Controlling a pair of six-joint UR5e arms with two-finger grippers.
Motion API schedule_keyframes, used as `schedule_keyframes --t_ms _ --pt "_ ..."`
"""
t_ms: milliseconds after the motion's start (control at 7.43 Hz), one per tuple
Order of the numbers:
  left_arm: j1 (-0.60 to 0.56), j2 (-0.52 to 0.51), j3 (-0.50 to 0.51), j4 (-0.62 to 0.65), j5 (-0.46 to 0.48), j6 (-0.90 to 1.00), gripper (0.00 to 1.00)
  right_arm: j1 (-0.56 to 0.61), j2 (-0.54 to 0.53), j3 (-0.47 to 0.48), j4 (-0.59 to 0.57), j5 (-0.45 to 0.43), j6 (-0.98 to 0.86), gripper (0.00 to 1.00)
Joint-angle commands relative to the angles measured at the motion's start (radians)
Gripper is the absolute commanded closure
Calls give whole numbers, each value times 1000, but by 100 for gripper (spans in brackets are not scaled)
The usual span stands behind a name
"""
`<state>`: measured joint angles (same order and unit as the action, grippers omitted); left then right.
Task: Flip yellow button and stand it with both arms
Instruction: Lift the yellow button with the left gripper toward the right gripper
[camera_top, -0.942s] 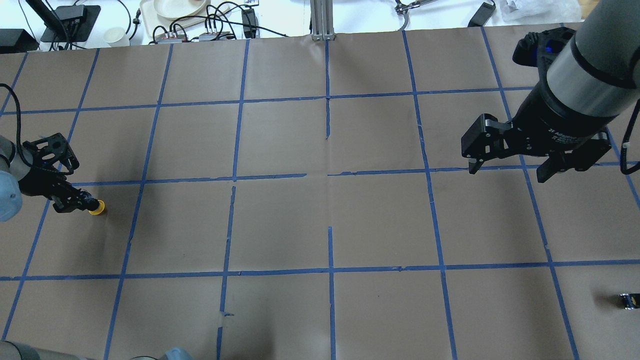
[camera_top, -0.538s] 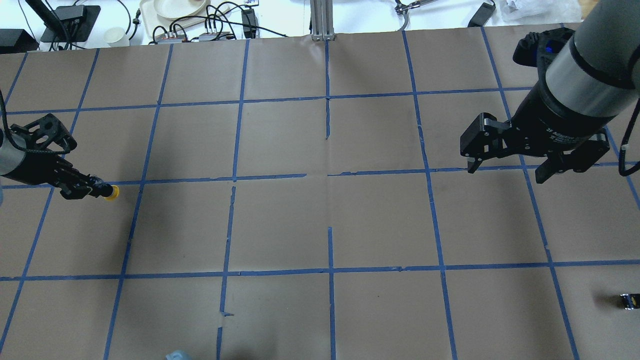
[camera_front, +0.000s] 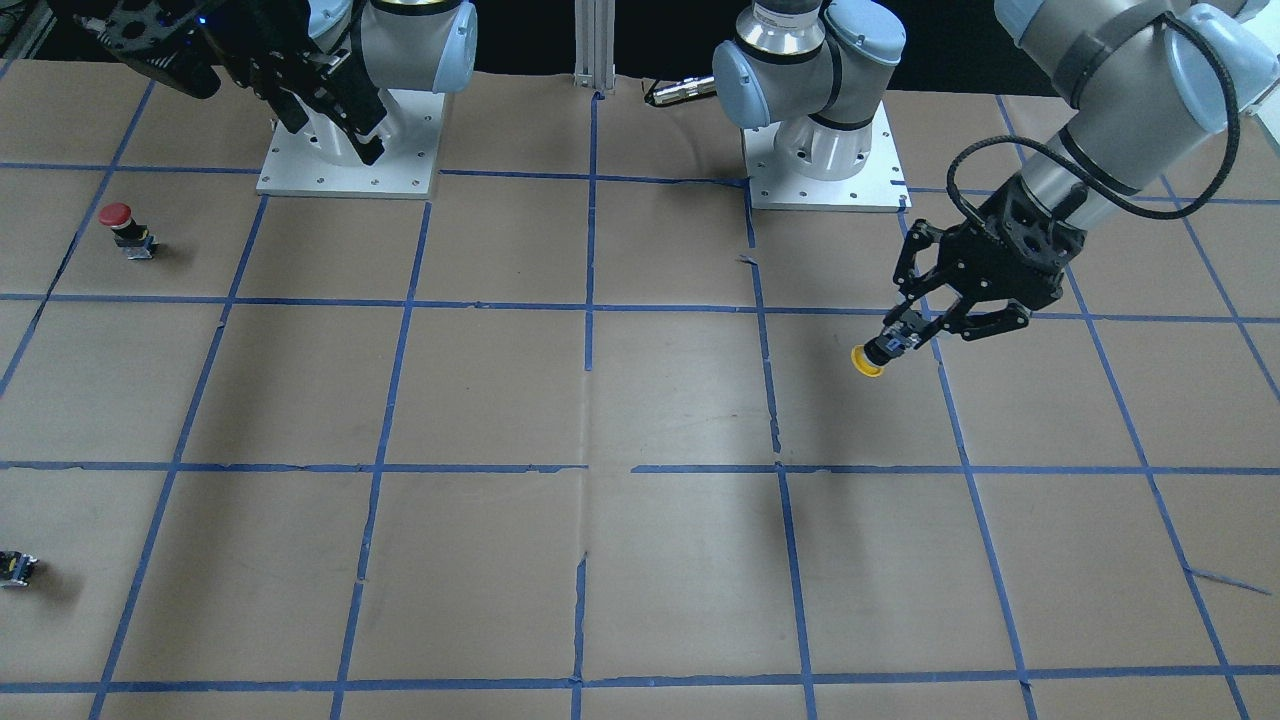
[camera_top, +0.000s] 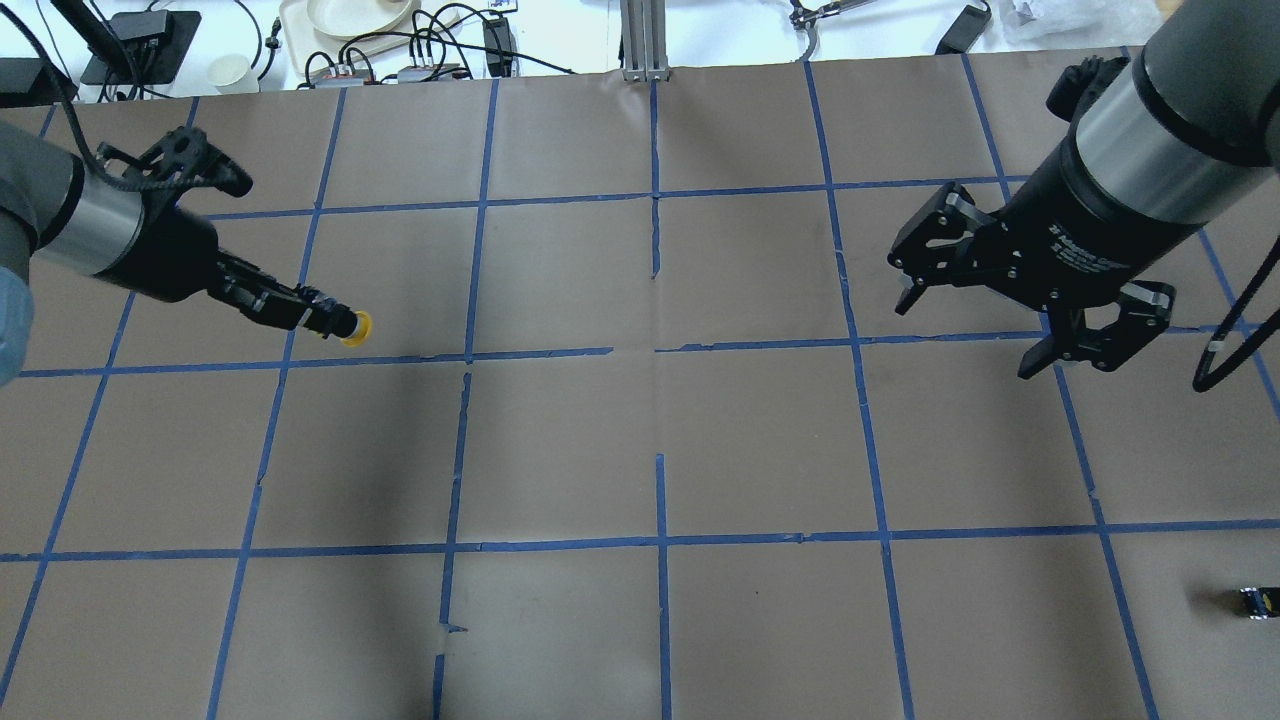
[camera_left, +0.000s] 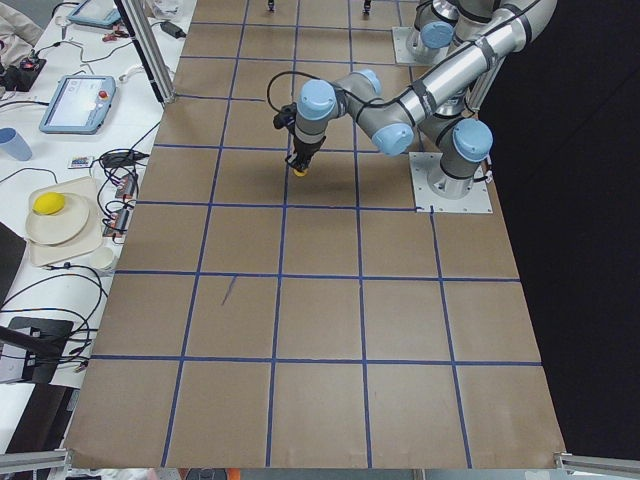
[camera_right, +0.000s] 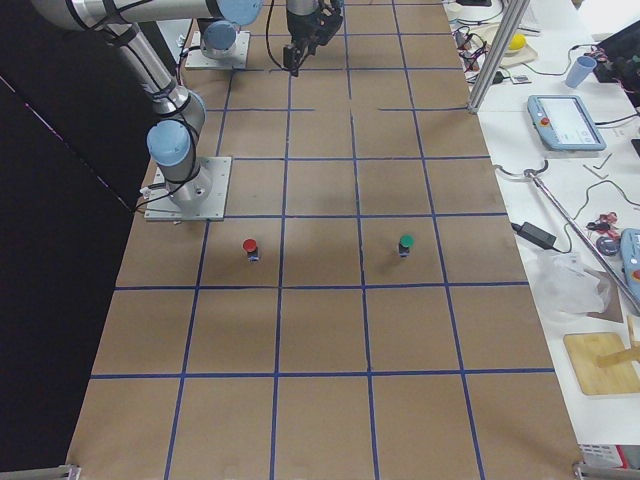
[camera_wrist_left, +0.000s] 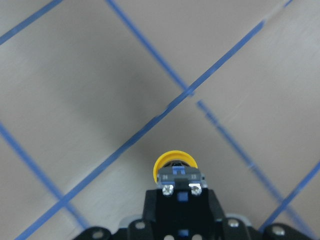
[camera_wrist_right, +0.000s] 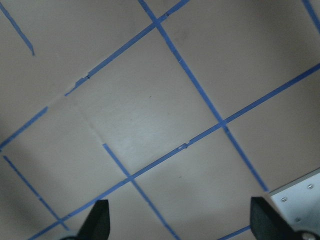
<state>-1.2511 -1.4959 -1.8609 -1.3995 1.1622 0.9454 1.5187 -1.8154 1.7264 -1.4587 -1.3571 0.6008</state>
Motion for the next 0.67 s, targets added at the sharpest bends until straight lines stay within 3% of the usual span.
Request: schedule_keyframes --t_ms 0,269,404,538 --pt "-126 38 165 -244 -184 -204 86 -2 59 -28 -58 239 320 0" --pt "-139 57 178 -343 -451 -319 86 -11 85 -65 -74 334 428 0" --pt "-142 59 186 -357 -566 -408 86 -44 87 -68 -75 434 441 0" --pt "-155 56 192 -352 -611 -478 86 -55 88 -61 -118 563 454 0"
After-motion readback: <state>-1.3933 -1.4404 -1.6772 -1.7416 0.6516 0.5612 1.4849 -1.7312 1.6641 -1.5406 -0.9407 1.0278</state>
